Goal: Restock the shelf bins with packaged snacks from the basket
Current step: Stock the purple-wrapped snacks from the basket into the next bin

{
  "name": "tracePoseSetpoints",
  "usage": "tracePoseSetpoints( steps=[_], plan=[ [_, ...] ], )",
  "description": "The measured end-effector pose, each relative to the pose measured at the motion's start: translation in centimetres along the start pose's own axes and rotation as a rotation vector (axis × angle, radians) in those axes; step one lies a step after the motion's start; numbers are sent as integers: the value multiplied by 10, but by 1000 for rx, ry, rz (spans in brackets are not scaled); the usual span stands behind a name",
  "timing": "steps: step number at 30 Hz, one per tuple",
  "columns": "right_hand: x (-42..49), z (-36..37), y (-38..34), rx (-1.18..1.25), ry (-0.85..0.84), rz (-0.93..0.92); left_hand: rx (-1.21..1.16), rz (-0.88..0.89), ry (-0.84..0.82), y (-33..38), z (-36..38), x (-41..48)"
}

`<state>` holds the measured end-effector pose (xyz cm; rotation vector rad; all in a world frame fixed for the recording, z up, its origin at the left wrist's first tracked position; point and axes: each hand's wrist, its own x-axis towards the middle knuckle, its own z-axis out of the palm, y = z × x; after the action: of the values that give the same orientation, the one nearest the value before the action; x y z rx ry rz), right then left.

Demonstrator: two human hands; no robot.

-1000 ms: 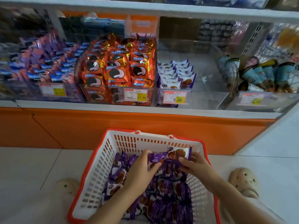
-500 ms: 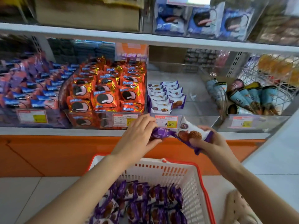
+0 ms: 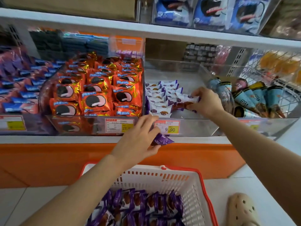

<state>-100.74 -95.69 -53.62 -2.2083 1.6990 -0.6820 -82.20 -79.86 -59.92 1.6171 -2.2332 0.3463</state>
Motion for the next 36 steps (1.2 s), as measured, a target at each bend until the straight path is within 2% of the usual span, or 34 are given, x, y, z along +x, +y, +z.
tracePoseSetpoints(
  steps=[3, 7, 9, 12, 14, 23, 26, 28, 30, 33, 36],
  plan=[
    [21, 14, 0, -275, -185, -12, 41, 32, -12, -2, 1, -1],
    [35, 33, -2, -288, -311, -44, 35, 55, -32, -6, 0, -3],
    [37, 38, -3, -446, -285, -68, 29, 68, -25, -7, 0, -3],
    [39, 40, -6, -821, -110, -178, 17, 63, -18, -6, 1, -3],
    [41, 41, -9, -875, -104, -211, 18, 56, -21, -5, 1, -3],
    [35, 37, -10, -710, -157, -259, -12, 33, -20, 0, -5, -1],
    [31, 32, -12, -638, -184, -234, -31, 10, -48, 4, -12, 0],
    [25, 25, -15, -575, -145, -203, -74, -27, -77, 6, -16, 0],
    [12, 16, -18, -454, -59, -192, -145, -70, -137, 6, -23, 1],
    [-24, 3, -19, -174, 31, -281, -321, -160, -116, 11, -29, 3],
    [-63, -11, -20, 69, -42, -373, -531, -296, -9, 19, -28, 1]
  ],
)
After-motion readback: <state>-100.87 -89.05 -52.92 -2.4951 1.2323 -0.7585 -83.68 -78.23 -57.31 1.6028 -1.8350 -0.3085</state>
